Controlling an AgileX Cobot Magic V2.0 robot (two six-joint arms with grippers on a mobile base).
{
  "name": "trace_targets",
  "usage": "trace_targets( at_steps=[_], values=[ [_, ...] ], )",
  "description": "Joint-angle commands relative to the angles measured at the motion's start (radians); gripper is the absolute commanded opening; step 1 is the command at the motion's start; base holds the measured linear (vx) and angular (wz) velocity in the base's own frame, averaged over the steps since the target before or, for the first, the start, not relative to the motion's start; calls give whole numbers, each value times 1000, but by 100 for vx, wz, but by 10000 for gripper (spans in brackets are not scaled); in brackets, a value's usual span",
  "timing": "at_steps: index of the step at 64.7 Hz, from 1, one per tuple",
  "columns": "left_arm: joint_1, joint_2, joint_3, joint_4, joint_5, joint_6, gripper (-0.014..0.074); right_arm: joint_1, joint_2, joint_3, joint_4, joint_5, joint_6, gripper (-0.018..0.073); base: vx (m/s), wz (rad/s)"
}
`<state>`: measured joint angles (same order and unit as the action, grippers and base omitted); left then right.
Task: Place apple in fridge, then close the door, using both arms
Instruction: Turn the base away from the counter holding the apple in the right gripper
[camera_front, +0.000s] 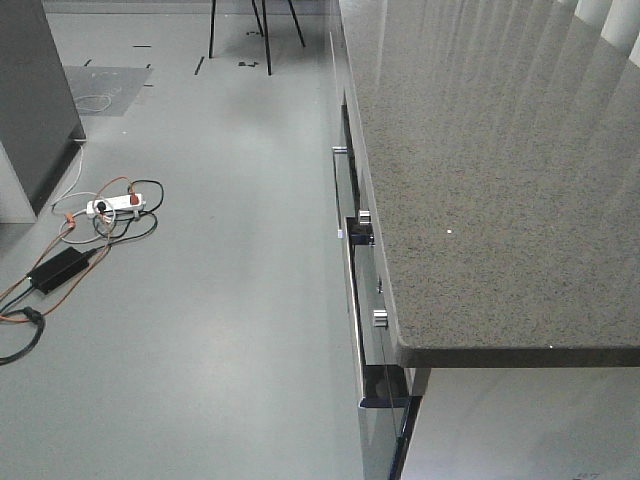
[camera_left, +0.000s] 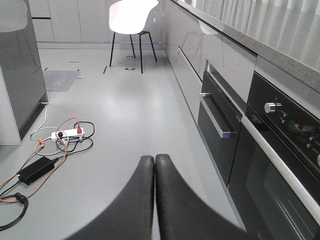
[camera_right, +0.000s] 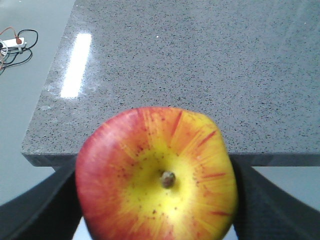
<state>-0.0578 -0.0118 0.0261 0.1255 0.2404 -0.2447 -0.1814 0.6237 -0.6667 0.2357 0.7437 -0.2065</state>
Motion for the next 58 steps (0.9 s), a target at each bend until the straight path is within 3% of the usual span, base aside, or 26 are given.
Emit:
trace_targets(
  at_steps=[1, 24, 58],
  values=[
    [1, -14, 20, -5, -70, 1, -6, -4, 0, -30, 6, -66, -2, 246, 0, 0],
    [1, -14, 20, -5, -70, 1, -6, -4, 0, -30, 10, -58, -2, 246, 0, 10],
    [1, -14, 20, -5, -70, 1, -6, -4, 36, -30, 9, -59, -2, 246, -4, 36]
  ],
)
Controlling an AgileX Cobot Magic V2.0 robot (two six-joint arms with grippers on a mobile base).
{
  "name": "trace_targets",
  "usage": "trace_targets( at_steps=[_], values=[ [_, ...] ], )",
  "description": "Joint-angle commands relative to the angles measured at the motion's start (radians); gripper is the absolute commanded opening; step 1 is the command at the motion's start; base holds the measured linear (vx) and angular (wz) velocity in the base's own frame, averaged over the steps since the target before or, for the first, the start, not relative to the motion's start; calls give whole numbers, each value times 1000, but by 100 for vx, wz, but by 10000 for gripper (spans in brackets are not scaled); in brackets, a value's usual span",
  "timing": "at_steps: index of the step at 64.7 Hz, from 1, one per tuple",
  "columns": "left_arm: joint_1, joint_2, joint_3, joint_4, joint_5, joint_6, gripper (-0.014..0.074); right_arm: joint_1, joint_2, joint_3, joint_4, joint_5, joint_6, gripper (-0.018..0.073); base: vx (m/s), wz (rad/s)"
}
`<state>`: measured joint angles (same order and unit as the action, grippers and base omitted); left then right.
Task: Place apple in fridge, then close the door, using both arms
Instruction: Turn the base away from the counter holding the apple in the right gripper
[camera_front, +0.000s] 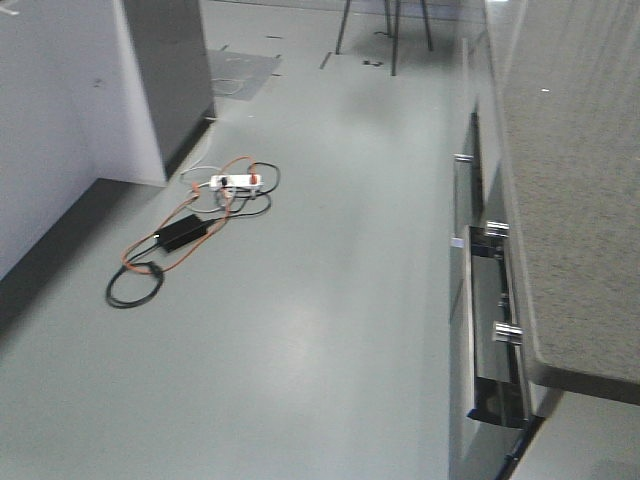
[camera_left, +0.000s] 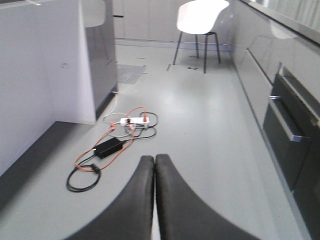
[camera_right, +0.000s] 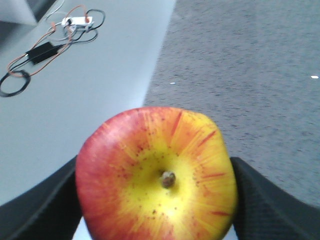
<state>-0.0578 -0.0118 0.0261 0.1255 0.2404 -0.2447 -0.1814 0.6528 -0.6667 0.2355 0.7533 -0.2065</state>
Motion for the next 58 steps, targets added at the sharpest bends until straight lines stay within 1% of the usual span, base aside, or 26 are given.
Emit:
trace_targets(
  at_steps=[1, 58],
  values=[
    [1, -14, 20, -5, -70, 1, -6, -4, 7, -30, 10, -68, -2, 246, -8, 40],
    [1, -14, 20, -5, -70, 1, -6, -4, 6, -30, 10, -55, -2, 246, -6, 45]
  ],
)
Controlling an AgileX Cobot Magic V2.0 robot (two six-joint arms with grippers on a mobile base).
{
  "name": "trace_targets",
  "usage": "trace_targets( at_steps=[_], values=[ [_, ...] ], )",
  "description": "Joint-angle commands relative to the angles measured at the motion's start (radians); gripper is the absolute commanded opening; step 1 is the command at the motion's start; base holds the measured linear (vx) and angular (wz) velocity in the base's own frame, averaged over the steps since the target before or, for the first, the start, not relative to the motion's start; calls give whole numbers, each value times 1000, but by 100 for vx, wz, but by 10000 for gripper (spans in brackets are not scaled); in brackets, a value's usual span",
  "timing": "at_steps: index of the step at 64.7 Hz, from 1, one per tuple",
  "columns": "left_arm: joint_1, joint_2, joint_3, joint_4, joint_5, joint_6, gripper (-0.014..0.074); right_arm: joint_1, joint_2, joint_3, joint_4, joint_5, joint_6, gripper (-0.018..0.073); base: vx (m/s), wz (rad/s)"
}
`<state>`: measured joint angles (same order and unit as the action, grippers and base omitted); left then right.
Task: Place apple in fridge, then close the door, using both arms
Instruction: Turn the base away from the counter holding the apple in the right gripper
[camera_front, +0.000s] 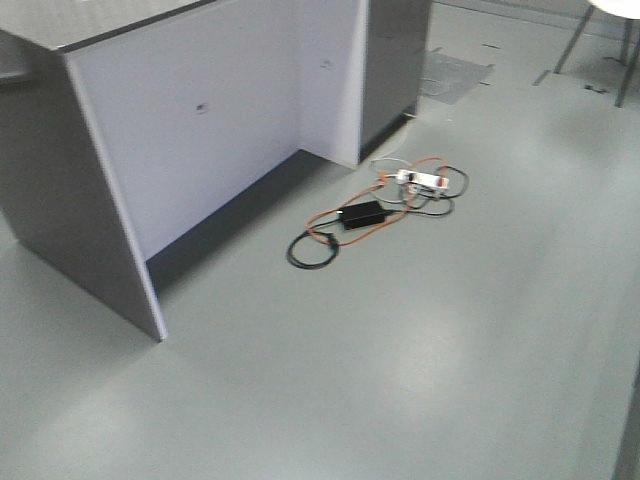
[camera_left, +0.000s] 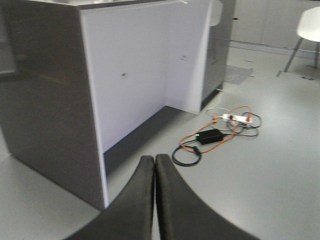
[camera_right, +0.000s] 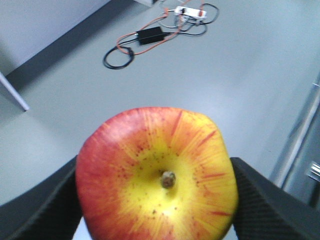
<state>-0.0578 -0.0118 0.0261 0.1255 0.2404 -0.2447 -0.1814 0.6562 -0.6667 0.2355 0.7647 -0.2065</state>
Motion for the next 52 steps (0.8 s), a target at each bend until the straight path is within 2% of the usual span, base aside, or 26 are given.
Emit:
trace_targets(
  at_steps=[1, 52],
  values=[
    [1, -14, 20, -5, -70, 1, -6, -4, 3, -30, 10, -66, -2, 246, -2, 51],
    [1, -14, 20, -5, -70, 1, -6, -4, 3, -30, 10, -65, -2, 246, 3, 50]
  ],
)
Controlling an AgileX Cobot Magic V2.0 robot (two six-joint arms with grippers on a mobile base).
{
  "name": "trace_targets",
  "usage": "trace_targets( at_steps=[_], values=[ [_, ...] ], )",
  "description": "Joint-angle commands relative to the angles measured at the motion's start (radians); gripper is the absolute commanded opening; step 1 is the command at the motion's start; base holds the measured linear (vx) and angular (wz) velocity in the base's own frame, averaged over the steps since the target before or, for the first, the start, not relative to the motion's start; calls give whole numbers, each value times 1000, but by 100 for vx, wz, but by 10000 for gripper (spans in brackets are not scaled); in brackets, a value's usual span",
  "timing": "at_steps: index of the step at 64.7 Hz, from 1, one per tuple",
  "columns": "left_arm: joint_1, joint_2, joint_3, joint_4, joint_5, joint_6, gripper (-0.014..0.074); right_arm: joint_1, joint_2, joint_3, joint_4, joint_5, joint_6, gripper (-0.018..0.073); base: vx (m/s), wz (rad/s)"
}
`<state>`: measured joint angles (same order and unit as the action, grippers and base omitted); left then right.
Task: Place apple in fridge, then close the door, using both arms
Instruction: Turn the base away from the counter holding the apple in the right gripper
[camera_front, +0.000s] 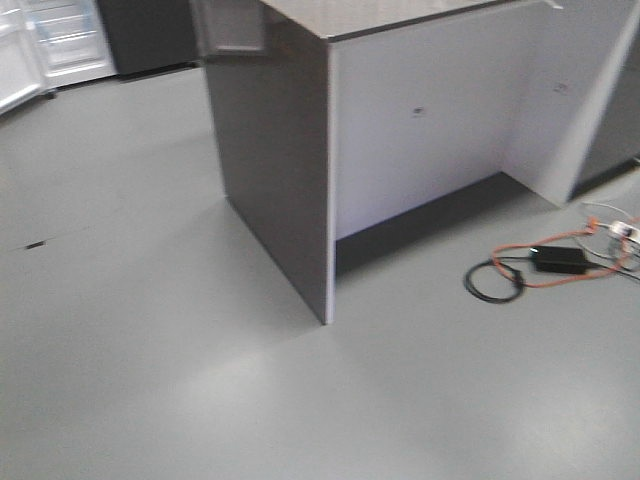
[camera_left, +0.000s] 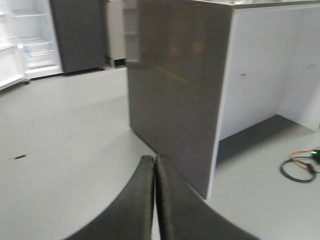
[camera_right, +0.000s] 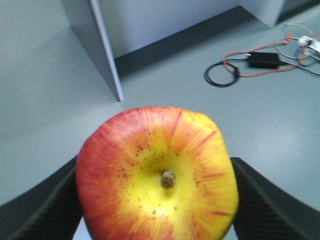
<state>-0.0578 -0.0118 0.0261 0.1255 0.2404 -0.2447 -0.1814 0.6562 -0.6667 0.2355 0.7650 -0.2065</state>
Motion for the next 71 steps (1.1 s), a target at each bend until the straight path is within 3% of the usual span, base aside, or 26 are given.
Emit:
trace_targets(
  at_steps=[1, 31, 71],
  values=[
    [1, -14, 20, -5, -70, 1, -6, -4, 3, -30, 10, -66, -2, 246, 8, 59],
    [1, -14, 20, -5, -70, 1, -6, -4, 3, -30, 10, -66, -2, 246, 11, 57],
    [1, -14, 20, -5, -70, 1, -6, -4, 3, -30, 10, -66, -2, 246, 10, 29]
  ],
)
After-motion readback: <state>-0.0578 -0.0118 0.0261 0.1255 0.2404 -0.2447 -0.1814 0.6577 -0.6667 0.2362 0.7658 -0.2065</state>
